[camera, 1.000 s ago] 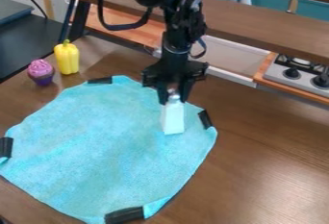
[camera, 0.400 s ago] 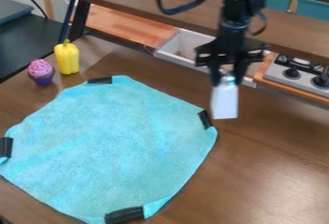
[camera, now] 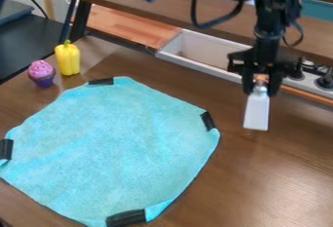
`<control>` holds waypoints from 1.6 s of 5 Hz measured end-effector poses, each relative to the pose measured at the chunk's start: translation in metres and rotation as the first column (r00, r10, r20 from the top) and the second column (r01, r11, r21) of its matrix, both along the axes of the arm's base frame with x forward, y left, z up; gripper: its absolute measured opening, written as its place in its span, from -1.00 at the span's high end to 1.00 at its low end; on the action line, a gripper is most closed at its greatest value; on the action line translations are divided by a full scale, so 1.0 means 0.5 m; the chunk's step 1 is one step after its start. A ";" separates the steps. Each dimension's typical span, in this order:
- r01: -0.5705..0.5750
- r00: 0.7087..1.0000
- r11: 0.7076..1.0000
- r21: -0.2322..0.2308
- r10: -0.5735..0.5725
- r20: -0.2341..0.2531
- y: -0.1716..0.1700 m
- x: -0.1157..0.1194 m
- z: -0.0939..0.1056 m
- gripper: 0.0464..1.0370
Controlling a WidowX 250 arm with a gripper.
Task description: Moved the white figure from the right side of the cloth to the table
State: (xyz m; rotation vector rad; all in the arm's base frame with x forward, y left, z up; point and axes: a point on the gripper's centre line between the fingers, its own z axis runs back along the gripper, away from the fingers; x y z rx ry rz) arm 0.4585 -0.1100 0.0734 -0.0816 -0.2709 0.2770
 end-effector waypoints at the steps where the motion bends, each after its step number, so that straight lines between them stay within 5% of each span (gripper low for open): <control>1: 0.081 0.997 0.996 0.041 -0.081 0.008 -0.024 -0.011 -0.019 0.15; 3: 0.089 0.996 0.993 0.081 -0.089 0.004 -0.019 -0.038 -0.057 0.00; 4: 0.067 0.998 0.993 0.098 -0.066 -0.016 -0.008 -0.054 -0.080 -0.60; 5: 0.028 0.999 0.998 0.050 -0.030 0.041 -0.003 -0.059 -0.041 -0.93; 7: -0.022 0.989 0.995 -0.098 0.036 0.144 0.082 -0.097 0.082 -0.93; 8: -0.124 0.992 0.990 -0.071 0.126 0.021 0.188 -0.137 0.110 -0.92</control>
